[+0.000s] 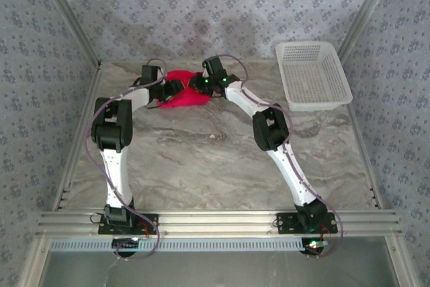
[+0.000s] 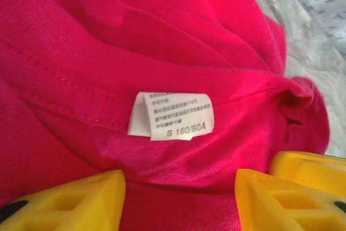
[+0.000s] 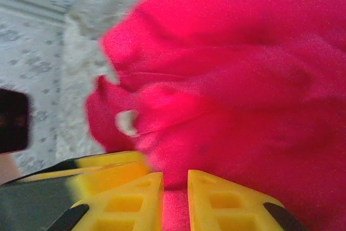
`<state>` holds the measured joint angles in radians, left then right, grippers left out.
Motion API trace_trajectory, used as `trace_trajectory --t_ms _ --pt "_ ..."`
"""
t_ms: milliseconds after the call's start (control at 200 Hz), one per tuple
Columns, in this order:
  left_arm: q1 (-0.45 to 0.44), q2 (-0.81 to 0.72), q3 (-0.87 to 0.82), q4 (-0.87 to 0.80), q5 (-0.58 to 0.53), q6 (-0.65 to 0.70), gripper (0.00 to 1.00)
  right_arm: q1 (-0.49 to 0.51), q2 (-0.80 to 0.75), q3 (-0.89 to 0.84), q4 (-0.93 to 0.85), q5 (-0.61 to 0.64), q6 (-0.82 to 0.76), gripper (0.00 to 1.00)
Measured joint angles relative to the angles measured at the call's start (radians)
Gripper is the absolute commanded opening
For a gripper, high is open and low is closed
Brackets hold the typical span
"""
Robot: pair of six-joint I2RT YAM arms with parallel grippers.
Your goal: Fold the inside-out t-shirt
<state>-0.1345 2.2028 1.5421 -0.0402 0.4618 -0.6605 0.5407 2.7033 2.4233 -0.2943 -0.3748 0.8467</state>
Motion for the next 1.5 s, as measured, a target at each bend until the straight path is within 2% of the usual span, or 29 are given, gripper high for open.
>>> trace_trajectory --t_ms 155,280,445,540,650,745,825,919,1039,1279,1404,1499 --pt "0.011 0.021 0.029 0.018 0.029 -0.015 0.54 -0.018 0.043 0.014 0.025 -0.026 0.073 0.21" --pt "0.014 0.009 -0.039 0.098 0.059 -0.031 0.51 -0.023 0.013 -0.045 0.018 -0.03 0.079 0.19" --pt "0.0 -0.131 -0.293 0.221 0.103 -0.074 0.5 -0.014 -0.2 -0.391 0.026 -0.035 0.011 0.19" --pt "-0.034 -0.25 -0.453 0.228 0.1 -0.104 0.5 0.006 -0.342 -0.606 0.022 -0.033 -0.047 0.18" --pt "-0.111 -0.404 -0.621 0.19 0.047 -0.139 0.51 0.038 -0.493 -0.823 -0.006 -0.033 -0.121 0.17" --pt "-0.199 -0.525 -0.694 0.094 -0.031 -0.137 0.52 0.068 -0.605 -0.954 -0.064 -0.021 -0.183 0.2" --pt "-0.249 -0.594 -0.701 0.014 -0.078 -0.115 0.52 0.083 -0.68 -1.008 -0.123 -0.01 -0.223 0.28" --pt "-0.245 -0.631 -0.662 -0.089 -0.132 -0.061 0.53 0.083 -0.779 -1.04 -0.152 0.02 -0.271 0.5" --pt "-0.224 -0.625 -0.558 -0.203 -0.169 0.038 0.54 0.058 -0.895 -1.079 -0.138 0.064 -0.321 0.61" --pt "-0.166 -0.599 -0.513 -0.274 -0.186 0.169 0.61 -0.005 -0.885 -1.164 -0.098 0.11 -0.381 0.67" --pt "-0.116 -0.554 -0.532 -0.273 -0.187 0.187 0.61 -0.005 -0.838 -1.168 -0.08 0.106 -0.385 0.67" --pt "-0.105 -0.524 -0.548 -0.262 -0.186 0.19 0.58 -0.003 -0.81 -1.166 -0.059 0.098 -0.385 0.62"
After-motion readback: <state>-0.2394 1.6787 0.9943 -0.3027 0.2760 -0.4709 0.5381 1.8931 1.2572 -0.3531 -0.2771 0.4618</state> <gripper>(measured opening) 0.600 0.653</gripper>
